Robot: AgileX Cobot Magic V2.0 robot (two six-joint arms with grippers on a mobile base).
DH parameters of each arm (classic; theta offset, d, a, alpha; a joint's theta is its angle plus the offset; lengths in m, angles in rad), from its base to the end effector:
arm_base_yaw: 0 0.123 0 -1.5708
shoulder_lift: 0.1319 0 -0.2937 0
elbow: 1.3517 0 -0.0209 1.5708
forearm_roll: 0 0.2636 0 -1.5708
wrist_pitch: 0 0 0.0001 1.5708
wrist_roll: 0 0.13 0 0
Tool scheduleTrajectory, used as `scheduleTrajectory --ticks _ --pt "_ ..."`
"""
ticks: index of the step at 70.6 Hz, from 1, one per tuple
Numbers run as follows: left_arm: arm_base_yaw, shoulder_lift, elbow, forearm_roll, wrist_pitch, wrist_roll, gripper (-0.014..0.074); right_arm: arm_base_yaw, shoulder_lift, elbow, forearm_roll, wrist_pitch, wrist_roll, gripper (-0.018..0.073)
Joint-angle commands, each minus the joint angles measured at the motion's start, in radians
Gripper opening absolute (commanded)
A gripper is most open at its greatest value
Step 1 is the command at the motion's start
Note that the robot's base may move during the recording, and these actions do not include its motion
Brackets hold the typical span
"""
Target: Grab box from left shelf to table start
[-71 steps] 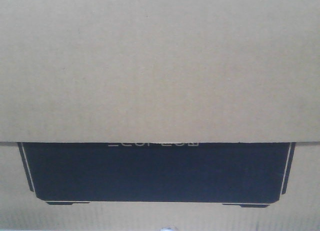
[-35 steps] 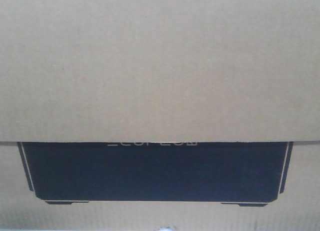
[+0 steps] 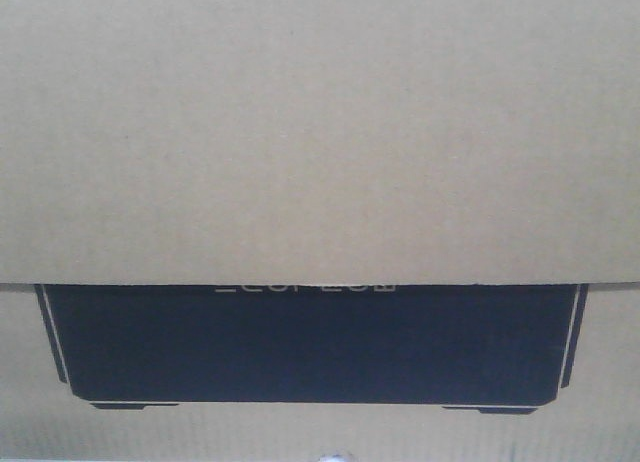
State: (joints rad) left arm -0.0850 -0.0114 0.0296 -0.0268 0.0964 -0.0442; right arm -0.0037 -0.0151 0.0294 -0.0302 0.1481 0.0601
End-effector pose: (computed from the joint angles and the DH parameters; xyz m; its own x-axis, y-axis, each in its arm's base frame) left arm 0.0995 -0.0088 0.1937 -0.0334 -0.0682 -0.9971 0.0853 0.9938 -0.0709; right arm 0.0993 -0.0010 0.1874 -0.0748 0.0305 -0.9967 0.0104 0.9995 0.0298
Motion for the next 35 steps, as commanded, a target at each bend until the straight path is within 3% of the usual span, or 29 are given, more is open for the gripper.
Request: scheduleTrajectory --ticks 1,35 --pt "0.001 -0.012 0.0 0.001 -0.096 0.0 -0.0104 -0.004 -0.009 -0.017 0.005 -0.112 -0.001 0.0057" --pt "0.001 -0.012 0.0 0.001 -0.096 0.0 -0.0104 -0.004 -0.009 -0.017 0.01 -0.11 -0.001 0.0057"
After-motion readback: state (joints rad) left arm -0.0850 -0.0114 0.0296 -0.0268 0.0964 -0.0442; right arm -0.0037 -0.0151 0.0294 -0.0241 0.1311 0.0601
